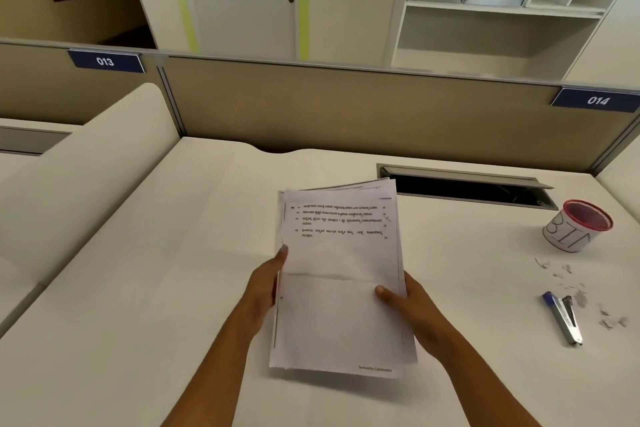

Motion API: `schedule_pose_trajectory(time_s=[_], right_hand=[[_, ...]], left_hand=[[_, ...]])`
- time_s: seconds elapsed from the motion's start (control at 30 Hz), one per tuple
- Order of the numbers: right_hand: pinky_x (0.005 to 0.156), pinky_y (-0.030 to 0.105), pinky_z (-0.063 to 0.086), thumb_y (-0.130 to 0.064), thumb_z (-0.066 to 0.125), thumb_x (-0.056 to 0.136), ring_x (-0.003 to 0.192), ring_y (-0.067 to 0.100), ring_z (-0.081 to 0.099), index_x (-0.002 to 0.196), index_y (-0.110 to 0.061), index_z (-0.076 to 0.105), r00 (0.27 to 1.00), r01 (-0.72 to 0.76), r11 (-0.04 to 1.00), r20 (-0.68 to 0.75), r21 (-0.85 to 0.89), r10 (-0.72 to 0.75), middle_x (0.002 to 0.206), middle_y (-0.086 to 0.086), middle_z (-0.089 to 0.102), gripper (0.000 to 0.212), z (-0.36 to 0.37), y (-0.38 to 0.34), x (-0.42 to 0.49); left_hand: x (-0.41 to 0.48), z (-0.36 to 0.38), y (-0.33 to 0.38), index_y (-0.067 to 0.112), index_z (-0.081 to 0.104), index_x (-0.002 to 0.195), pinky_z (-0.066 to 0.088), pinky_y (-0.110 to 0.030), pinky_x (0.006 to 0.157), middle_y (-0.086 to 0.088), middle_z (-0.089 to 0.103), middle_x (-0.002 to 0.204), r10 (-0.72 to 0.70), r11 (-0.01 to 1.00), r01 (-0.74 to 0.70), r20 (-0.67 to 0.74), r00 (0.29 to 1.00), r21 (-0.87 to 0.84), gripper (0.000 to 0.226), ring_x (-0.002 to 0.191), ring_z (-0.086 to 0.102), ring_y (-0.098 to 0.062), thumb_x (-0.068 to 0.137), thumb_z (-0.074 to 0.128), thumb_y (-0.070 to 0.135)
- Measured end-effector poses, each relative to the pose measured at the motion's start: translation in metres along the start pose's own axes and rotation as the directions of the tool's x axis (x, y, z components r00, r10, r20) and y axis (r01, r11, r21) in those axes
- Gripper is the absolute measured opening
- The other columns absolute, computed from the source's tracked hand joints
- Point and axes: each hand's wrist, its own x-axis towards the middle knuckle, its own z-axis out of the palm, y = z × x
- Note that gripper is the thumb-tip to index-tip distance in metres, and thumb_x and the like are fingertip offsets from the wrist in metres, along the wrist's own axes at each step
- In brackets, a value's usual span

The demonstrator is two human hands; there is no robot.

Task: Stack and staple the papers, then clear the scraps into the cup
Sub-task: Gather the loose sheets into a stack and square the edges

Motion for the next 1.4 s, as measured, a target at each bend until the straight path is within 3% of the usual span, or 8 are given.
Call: schedule_pose_trajectory(time_s=[0.13, 0.3, 0.4, 0.53, 0.7, 1.0, 1.23, 1.4], right_hand=[[0.085, 0.045, 0.057, -0.033, 0.073, 0.08, 0.098, 0.025, 0.069, 0.119, -0.022, 0.058, 0.999, -0.011, 1.0, 0.044, -0.004, 0.011, 0.111, 0.003, 0.071, 0.043, 0.007, -0.006, -0.004], [0.069, 0.032, 0.058, -0.032, 0.068, 0.084, 0.088, 0.018, 0.072, 0.114, -0.018, 0.061, 0.994, 0.028, 1.0, -0.11, -0.005, -0.028, 0.101, 0.001, 0.074, 0.034, 0.01, -0.011, -0.004], [0.068, 0.029, 0.058, -0.036, 0.064, 0.086, 0.086, 0.015, 0.072, 0.111, -0.022, 0.062, 0.985, 0.069, 0.997, -0.16, -0.019, -0.071, 0.101, -0.001, 0.073, 0.029, 0.004, -0.017, -0.006], [0.072, 0.032, 0.058, -0.031, 0.068, 0.085, 0.088, 0.019, 0.07, 0.109, -0.02, 0.065, 0.96, 0.137, 0.989, -0.242, -0.047, -0.144, 0.099, 0.0, 0.073, 0.027, -0.004, -0.024, -0.004], [0.069, 0.024, 0.053, -0.024, 0.065, 0.088, 0.085, 0.014, 0.068, 0.098, -0.023, 0.066, 0.916, 0.223, 0.973, -0.328, -0.062, -0.231, 0.094, -0.003, 0.073, 0.01, -0.008, -0.034, -0.002], [0.061, 0.023, 0.057, -0.031, 0.065, 0.085, 0.08, 0.011, 0.07, 0.1, -0.028, 0.062, 0.856, 0.339, 0.94, -0.408, -0.022, -0.318, 0.096, -0.006, 0.071, 0.016, -0.005, -0.042, -0.004], [0.062, 0.024, 0.055, -0.038, 0.049, 0.094, 0.086, 0.02, 0.066, 0.11, -0.02, 0.062, 0.812, 0.384, 0.923, -0.469, -0.019, -0.348, 0.099, 0.0, 0.07, 0.028, 0.0, -0.04, -0.005], [0.067, 0.03, 0.057, -0.037, 0.051, 0.092, 0.089, 0.016, 0.066, 0.111, -0.024, 0.058, 0.781, 0.45, 0.892, -0.467, -0.04, -0.415, 0.104, 0.0, 0.067, 0.025, -0.003, -0.049, -0.009]], left_hand=[[-0.013, 0.018, -0.001, 0.02, 0.064, 0.114, 0.054, -0.022, 0.069, 0.006, 0.073, 0.101, 0.072, 0.994, -0.066, 0.073, 0.995, -0.082, 0.044, 0.091, 0.07, -0.012, 0.077, 0.071, 0.042], [-0.014, 0.038, -0.001, 0.019, 0.063, 0.107, 0.057, -0.027, 0.068, 0.0, 0.072, 0.099, 0.163, 0.986, -0.165, -0.072, 0.984, -0.034, 0.042, 0.086, 0.07, -0.017, 0.07, 0.081, 0.03], [-0.012, 0.039, 0.003, 0.021, 0.066, 0.095, 0.056, -0.028, 0.069, 0.003, 0.072, 0.09, 0.329, 0.944, -0.327, -0.139, 0.934, 0.035, 0.027, 0.081, 0.069, -0.016, 0.072, 0.08, 0.026], [-0.013, 0.038, 0.011, 0.007, 0.068, 0.077, 0.051, -0.032, 0.065, -0.014, 0.068, 0.074, 0.483, 0.876, -0.474, -0.171, 0.859, 0.089, 0.024, 0.067, 0.059, -0.017, 0.074, 0.078, 0.029], [-0.017, 0.053, 0.023, 0.014, 0.067, 0.087, 0.049, -0.014, 0.06, 0.006, 0.071, 0.077, 0.553, 0.833, -0.55, -0.098, 0.827, 0.063, 0.008, 0.068, 0.063, 0.0, 0.081, 0.07, 0.017], [-0.019, 0.069, 0.026, 0.015, 0.058, 0.123, 0.056, -0.023, 0.079, 0.002, 0.067, 0.113, 0.578, 0.814, -0.581, -0.08, 0.812, -0.021, 0.04, 0.1, 0.063, -0.013, 0.085, 0.063, 0.027], [-0.024, 0.083, 0.021, 0.015, 0.055, 0.125, 0.054, -0.041, 0.091, -0.003, 0.065, 0.118, 0.543, 0.835, -0.546, -0.068, 0.837, -0.059, 0.044, 0.109, 0.061, -0.022, 0.085, 0.057, 0.034], [-0.03, 0.085, 0.029, 0.023, 0.057, 0.116, 0.056, -0.029, 0.081, 0.0, 0.066, 0.112, 0.598, 0.793, -0.603, -0.082, 0.797, -0.09, 0.032, 0.101, 0.063, -0.015, 0.085, 0.057, 0.031]])
